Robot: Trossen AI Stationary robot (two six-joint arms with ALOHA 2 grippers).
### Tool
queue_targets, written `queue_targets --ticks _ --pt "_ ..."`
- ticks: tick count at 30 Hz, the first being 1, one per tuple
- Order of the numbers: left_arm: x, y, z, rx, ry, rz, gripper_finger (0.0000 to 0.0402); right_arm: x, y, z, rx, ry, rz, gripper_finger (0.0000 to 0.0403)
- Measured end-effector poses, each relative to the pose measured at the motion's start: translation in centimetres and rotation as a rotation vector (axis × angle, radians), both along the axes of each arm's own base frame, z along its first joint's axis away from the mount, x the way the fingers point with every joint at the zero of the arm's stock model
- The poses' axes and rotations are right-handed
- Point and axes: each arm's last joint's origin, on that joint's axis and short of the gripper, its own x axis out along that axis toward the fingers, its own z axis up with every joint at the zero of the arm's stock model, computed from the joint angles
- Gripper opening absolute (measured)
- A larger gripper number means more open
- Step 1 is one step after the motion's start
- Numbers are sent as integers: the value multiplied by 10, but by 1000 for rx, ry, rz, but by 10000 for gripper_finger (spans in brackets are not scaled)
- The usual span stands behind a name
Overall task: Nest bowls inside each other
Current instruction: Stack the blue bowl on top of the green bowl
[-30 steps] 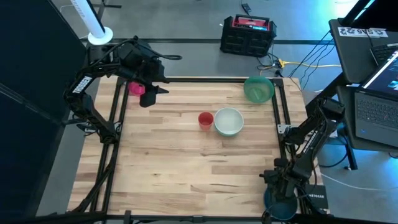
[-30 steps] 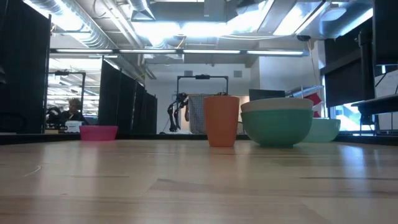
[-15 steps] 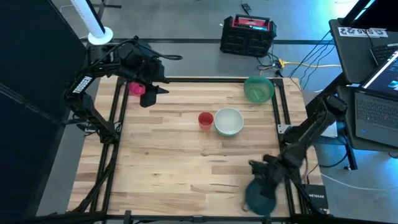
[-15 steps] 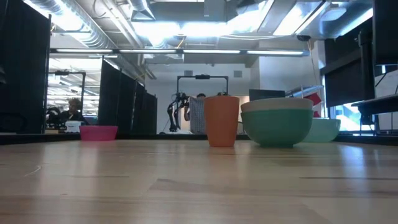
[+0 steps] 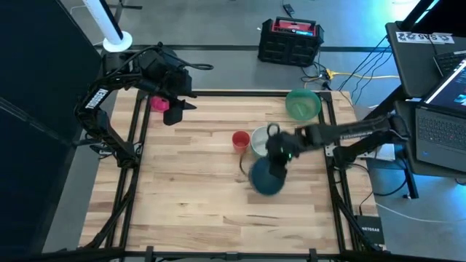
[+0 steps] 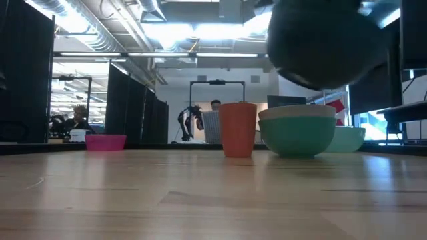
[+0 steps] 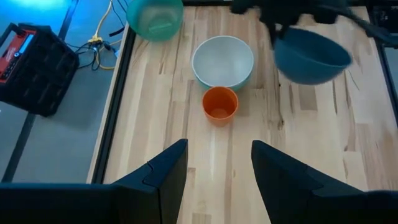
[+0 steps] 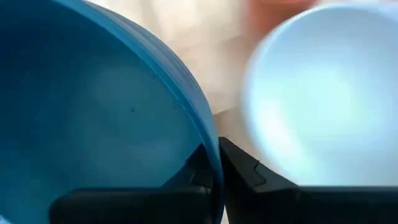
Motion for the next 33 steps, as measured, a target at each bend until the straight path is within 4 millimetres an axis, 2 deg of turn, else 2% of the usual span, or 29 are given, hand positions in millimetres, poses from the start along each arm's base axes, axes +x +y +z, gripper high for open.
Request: queue_targets --ticks 4,9,15,19,33 --pt "0 0 0 -6 -1 7 162 0 -41 14 -54 1 -50 0" --pt "0 0 0 -14 -1 15 162 -11 -92 31 -119 14 -111 0" --pt "0 0 0 -30 -4 33 162 -16 -135 18 -109 70 -178 0" --pt "0 0 0 -36 -6 40 162 -10 -147 4 -60 100 -170 0" --pt "0 0 0 -47 -8 52 162 4 -152 -24 40 188 -112 3"
